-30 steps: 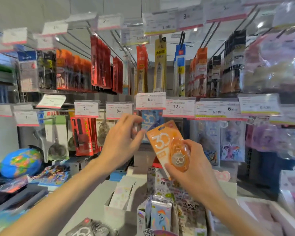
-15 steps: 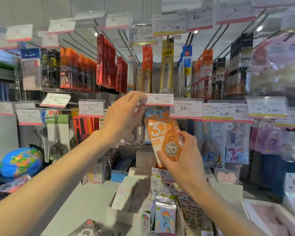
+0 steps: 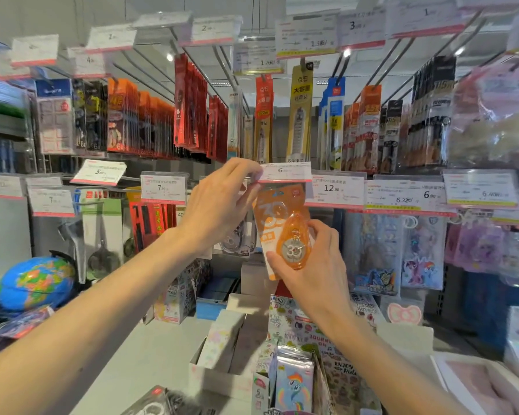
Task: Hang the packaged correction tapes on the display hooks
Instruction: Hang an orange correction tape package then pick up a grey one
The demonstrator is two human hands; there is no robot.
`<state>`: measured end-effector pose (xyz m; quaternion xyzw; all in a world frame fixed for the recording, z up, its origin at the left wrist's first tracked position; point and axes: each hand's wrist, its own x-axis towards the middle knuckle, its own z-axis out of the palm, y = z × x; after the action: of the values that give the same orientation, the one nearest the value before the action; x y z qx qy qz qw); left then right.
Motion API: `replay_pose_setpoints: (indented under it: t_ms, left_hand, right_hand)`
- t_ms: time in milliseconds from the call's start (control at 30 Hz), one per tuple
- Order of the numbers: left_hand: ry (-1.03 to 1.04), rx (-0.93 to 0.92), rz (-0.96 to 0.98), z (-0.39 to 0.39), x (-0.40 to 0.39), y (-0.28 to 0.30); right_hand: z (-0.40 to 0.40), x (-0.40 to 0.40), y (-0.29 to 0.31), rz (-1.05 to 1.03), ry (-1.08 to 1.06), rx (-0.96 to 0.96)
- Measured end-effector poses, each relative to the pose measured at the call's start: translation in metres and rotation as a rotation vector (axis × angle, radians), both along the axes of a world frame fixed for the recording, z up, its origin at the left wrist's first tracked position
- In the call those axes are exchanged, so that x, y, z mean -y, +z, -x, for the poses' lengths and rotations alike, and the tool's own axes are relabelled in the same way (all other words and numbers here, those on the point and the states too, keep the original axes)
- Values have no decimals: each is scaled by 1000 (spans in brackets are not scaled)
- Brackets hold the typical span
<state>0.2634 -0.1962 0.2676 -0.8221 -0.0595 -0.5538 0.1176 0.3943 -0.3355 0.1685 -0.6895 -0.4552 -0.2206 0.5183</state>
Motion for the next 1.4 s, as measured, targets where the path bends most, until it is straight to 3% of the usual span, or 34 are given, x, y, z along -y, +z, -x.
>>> replay_pose_setpoints:
  t_ms: [400,733,1000,1200,1400]
  left_hand:
    - [-37,25,6,-3,-3,-7]
    - [-72,29,78,-10,2,-20]
    - [-95,90,257,-14,20,-42]
    - [-66,132,456,-4,43,-90]
    - [-10,95,771,21,60,-174]
  right_hand:
    - [-12,-52,8,244,-180,-132]
    - [-23,-64,8,281,-163,-183]
    - [-36,-35,-12,265,-87,-233]
    - [-30,9,-43,312,33,-254]
    - [-10,40,-84,344,57,-53]
